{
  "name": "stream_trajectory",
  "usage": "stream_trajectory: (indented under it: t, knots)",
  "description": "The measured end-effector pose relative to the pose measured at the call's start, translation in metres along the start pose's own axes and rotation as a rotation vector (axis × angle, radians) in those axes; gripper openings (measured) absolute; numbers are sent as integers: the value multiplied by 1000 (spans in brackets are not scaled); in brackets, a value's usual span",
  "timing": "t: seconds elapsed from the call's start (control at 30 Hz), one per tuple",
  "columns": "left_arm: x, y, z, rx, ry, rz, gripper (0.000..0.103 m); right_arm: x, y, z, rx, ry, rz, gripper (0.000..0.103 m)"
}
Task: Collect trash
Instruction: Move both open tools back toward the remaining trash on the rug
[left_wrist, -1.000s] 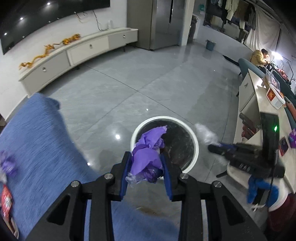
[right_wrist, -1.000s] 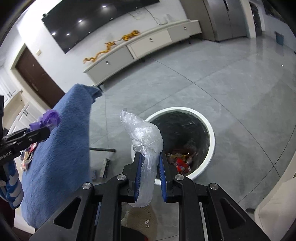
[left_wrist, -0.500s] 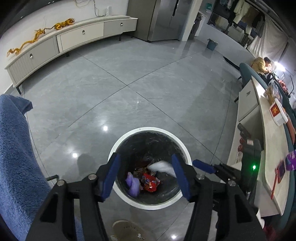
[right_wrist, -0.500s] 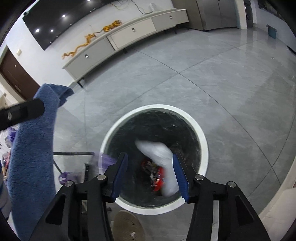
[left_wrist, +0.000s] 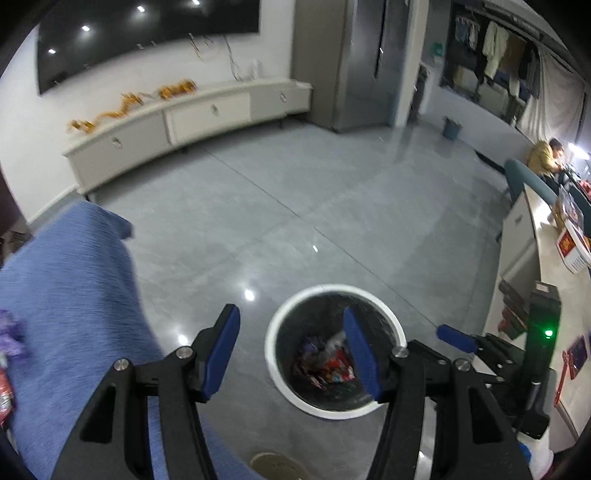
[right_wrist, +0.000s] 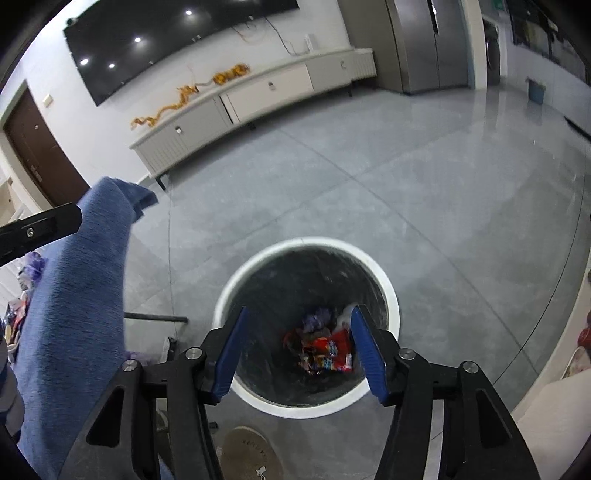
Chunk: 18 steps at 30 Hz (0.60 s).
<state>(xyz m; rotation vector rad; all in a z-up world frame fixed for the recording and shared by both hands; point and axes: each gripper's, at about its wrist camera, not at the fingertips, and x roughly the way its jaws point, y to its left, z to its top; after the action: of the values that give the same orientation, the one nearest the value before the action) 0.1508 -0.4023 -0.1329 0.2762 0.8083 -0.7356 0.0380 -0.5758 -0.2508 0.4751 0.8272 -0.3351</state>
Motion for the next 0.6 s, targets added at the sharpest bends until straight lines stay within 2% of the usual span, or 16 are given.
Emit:
stream_trajectory:
  t: [0.2,0.47,0.5,0.57,0.6]
  knots:
    - [-63,16,-6,-12,-147,91,57,-49,33,12,-50,-100,14,64]
    - [-133,32,-25,-17,-279,147,57,-106,77,18,-128,-204,26,71]
    - [-141,36,-28,-22,-292,148,58,-111,81,19,-134,-214,27,73]
    - [-156,41,-33,-27,-318,156,69,-125,93,19,-149,-240,24,76]
    - [-164,44,-36,-31,-337,167,72,-130,98,18,-156,-250,22,78]
